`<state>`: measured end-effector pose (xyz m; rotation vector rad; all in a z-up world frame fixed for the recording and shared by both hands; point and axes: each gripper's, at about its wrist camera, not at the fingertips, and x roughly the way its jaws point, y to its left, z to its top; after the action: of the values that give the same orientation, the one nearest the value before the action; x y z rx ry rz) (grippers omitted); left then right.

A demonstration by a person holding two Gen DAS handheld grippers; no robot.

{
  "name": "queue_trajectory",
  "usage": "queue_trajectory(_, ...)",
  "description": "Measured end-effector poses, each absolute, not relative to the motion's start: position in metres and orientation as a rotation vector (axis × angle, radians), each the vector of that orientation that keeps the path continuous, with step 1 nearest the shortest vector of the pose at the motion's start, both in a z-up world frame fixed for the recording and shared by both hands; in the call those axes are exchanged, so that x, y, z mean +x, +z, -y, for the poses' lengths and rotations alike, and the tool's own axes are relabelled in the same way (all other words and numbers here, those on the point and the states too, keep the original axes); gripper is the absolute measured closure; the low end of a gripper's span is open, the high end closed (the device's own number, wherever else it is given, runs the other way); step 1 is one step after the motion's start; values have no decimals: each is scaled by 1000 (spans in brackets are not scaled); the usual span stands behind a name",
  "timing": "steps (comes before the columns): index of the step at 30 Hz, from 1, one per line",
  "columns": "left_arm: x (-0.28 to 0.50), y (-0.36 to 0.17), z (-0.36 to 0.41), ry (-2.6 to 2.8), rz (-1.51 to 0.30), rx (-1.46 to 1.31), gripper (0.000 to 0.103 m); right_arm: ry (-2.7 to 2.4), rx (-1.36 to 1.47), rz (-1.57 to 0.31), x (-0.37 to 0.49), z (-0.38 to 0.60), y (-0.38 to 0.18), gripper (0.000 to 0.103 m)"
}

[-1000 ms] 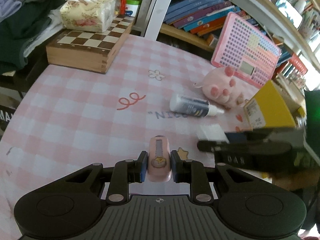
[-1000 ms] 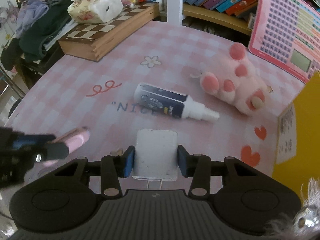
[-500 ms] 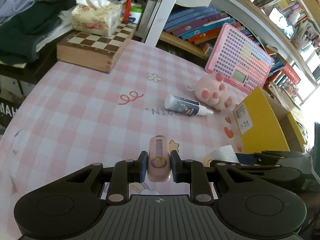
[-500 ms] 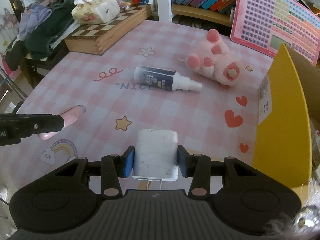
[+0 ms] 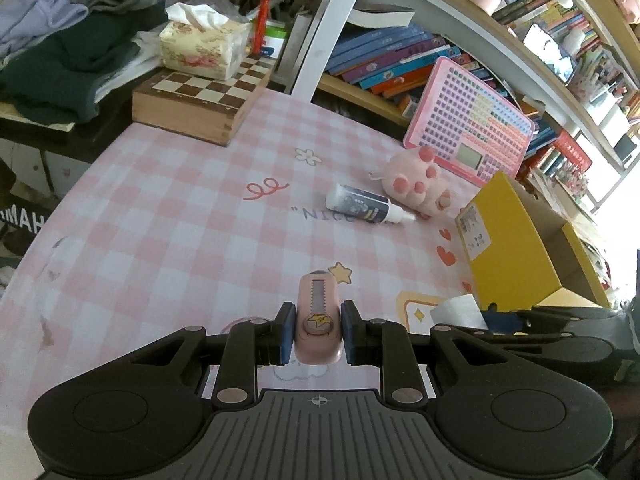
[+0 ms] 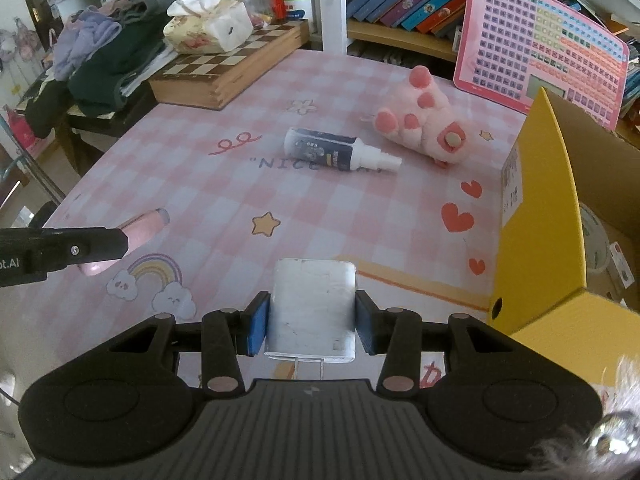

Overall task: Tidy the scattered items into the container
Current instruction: 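Lift the pink cutter with the left tool while the right tool lifts the charger, then carry the pink cutter and white charger over the yellow box with both tools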

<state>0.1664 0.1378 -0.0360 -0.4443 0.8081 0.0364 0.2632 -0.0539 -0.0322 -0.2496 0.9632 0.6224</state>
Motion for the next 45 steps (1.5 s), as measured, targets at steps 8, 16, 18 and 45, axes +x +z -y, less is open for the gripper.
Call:
queue_trajectory(8, 145, -32, -133, 15, -799, -478, 80, 629, -234, -950, 241, 60, -25, 61)
queue_trajectory(16, 123, -24, -126, -46, -793, -517, 80, 617, -206, -950, 213, 70, -19, 61)
queue_trajectory(18, 117, -22, -125, -57, -791, -520, 80, 608, -195, -948, 204, 73, -17, 61)
queue_trajectory(45, 66, -11, -100, -237, -830, -495, 80, 469, -71, -980, 116, 127, -10, 61)
